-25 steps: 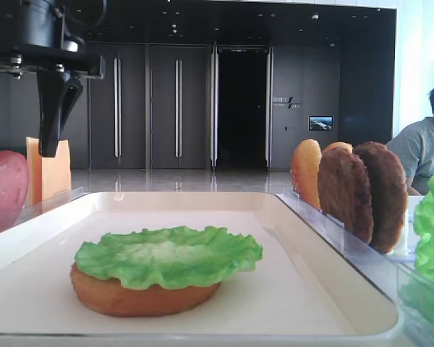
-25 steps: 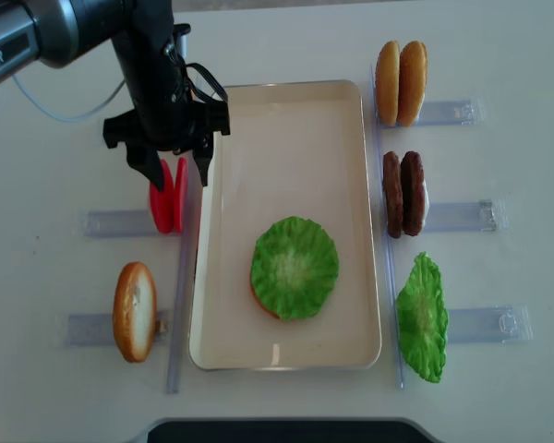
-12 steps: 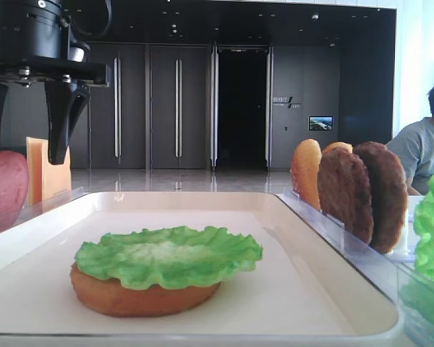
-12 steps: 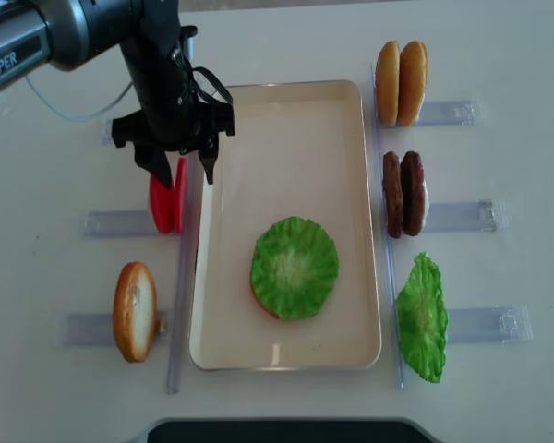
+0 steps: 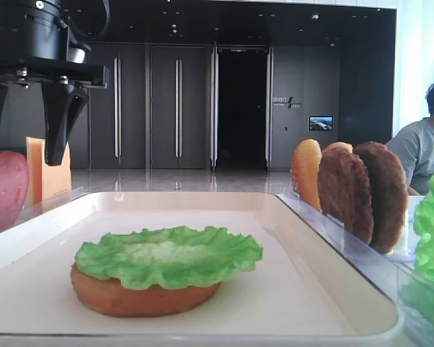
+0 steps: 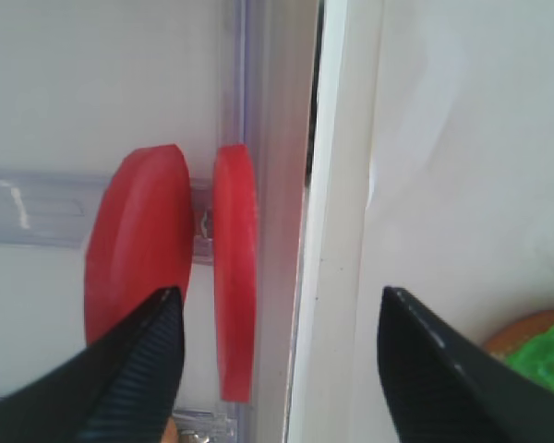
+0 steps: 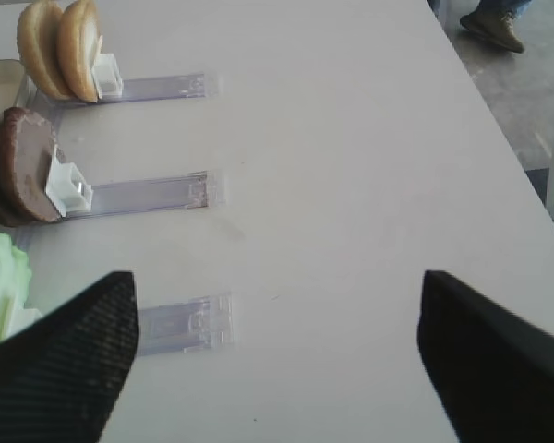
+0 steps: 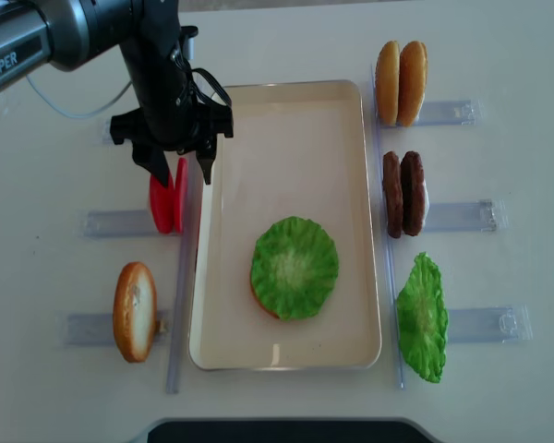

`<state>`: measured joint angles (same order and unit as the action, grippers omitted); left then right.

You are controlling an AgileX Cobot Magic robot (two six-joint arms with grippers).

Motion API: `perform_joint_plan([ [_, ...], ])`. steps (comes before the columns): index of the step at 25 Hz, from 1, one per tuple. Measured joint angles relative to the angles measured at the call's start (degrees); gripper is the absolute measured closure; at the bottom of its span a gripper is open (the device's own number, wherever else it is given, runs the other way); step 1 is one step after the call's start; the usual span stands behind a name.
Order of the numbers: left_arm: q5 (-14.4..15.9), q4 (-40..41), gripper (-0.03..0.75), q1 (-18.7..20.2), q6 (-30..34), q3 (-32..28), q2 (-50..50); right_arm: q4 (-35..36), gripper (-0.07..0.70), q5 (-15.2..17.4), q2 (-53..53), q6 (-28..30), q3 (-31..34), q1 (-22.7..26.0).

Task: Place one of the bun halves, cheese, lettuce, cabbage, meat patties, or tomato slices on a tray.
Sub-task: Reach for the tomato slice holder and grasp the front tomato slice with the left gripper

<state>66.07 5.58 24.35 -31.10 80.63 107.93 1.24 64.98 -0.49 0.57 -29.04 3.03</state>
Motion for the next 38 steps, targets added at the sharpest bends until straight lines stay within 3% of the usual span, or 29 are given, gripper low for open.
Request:
perform_joint_plan([
  [15, 0.54, 0.08, 0.225, 0.0, 0.07, 0.48, 2.38, 0.0, 0.048, 0.0, 0.0, 0.0, 0.0, 0.0],
  [27, 1.35, 0.48, 0.463, 0.0, 0.22, 0.48, 2.38, 0.0, 0.048, 0.0, 0.0, 0.06, 0.0, 0.0],
  [32, 2.68, 0.61, 0.641, 0.0, 1.53, 0.48, 2.38, 0.0, 0.048, 0.0, 0.0, 0.06, 0.0, 0.0],
  [38, 3.23, 1.11, 0.664, 0.0, 3.04, 0.57, 2.38, 0.0, 0.048, 0.0, 0.0, 0.06, 0.0, 0.0],
])
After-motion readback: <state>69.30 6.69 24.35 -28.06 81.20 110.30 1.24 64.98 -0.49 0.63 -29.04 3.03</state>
